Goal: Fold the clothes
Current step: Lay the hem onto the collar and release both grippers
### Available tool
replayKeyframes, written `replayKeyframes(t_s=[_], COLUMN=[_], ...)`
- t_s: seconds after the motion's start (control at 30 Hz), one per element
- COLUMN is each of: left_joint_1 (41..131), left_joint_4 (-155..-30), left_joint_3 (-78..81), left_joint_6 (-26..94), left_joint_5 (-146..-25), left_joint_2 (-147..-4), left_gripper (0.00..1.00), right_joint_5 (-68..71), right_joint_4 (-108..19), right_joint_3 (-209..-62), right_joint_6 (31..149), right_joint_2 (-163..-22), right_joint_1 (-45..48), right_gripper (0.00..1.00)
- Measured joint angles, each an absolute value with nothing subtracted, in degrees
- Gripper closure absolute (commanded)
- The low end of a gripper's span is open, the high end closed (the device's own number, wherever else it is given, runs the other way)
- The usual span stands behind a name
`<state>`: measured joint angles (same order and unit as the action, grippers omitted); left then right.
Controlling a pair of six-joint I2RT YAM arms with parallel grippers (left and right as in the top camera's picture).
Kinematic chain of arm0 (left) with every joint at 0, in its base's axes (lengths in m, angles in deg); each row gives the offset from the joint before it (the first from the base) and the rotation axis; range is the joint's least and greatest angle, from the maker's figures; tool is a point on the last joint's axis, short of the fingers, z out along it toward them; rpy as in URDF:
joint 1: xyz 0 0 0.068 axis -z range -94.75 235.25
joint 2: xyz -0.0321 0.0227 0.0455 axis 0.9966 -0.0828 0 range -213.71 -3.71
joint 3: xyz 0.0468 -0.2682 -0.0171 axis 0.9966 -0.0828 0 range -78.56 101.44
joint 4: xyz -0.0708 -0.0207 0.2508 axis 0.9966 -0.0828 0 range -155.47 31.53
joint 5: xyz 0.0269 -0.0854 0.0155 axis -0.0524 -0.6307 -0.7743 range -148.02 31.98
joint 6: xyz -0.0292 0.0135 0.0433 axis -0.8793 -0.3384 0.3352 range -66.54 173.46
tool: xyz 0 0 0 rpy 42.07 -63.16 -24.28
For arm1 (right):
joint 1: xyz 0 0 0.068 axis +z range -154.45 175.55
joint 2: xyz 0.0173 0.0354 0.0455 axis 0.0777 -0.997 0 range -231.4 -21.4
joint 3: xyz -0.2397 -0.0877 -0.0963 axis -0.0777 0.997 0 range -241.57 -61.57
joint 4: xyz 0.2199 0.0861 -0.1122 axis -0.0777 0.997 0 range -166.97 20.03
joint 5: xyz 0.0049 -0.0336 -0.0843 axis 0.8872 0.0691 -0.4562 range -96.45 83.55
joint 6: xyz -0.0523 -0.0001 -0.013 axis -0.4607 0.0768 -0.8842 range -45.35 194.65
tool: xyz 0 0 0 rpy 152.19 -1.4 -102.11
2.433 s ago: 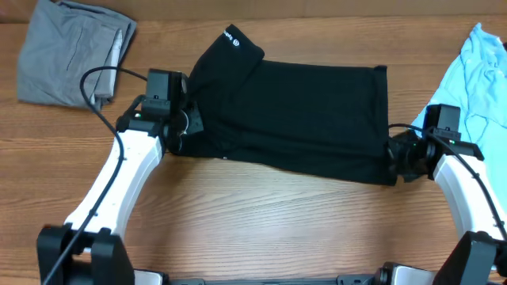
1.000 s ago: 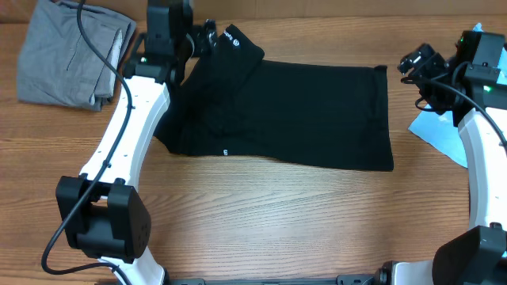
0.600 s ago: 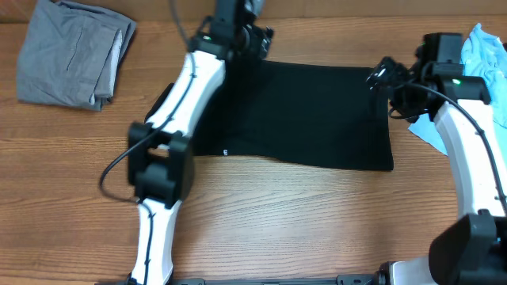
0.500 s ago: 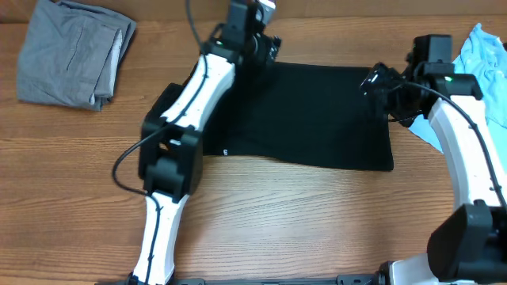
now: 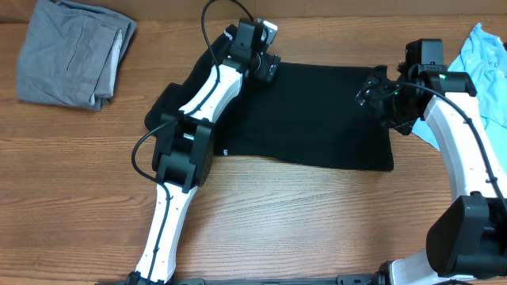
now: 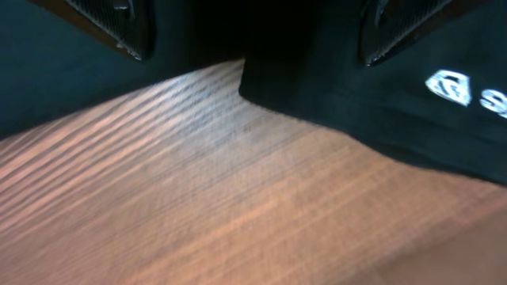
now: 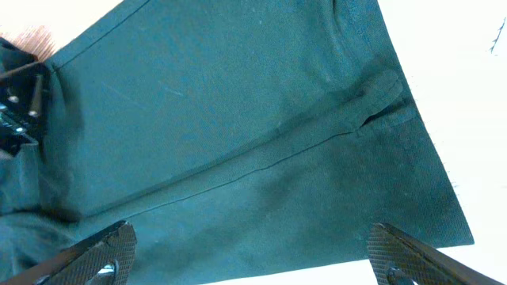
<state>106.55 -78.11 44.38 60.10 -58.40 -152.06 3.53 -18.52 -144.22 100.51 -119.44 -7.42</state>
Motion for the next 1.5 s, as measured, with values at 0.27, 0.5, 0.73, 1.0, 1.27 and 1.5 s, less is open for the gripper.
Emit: replayKeyframes(t_s=[0.27, 0.5, 0.73, 1.0, 1.27, 1.5], left_joint_1=[106.5, 105.7, 105.1, 104.6, 104.6, 104.6], left_joint_4=[-77.7, -77.3, -77.1, -74.9, -75.0, -75.2], left_joint_3=[44.6, 44.6, 44.6, 44.6, 44.6, 44.6], left_joint_6=[60.4, 60.8, 60.8, 60.1, 56.8, 55.7], left_joint_5=[-58.0, -57.8, -57.8, -57.8, -57.8, -57.8], left_joint_2=[-153.0, -153.0, -153.0, -153.0, -153.0, -153.0], left_gripper=[0.42, 0.58, 0.8, 0.93, 0.96, 0.95], right_joint_5=[3.2, 2.2, -0.6, -1.4, -8.1, -15.1], right_joint_4=[-18.4, -18.8, -23.4, -37.3, -37.2, -38.1], right_joint_3=[-144.2, -144.2, -144.2, -146.4, -160.3, -167.9], right_joint_6=[100.2, 100.1, 100.0, 97.0, 90.3, 85.7], right_joint_2=[-119.4, -119.4, -119.4, -124.4, -143.7, -153.1], right_joint_1=[-7.4, -7.4, -7.4, -7.4, -7.5, -7.7], right_gripper=[0.14, 0.19, 0.24, 0.25, 0.28, 0.28])
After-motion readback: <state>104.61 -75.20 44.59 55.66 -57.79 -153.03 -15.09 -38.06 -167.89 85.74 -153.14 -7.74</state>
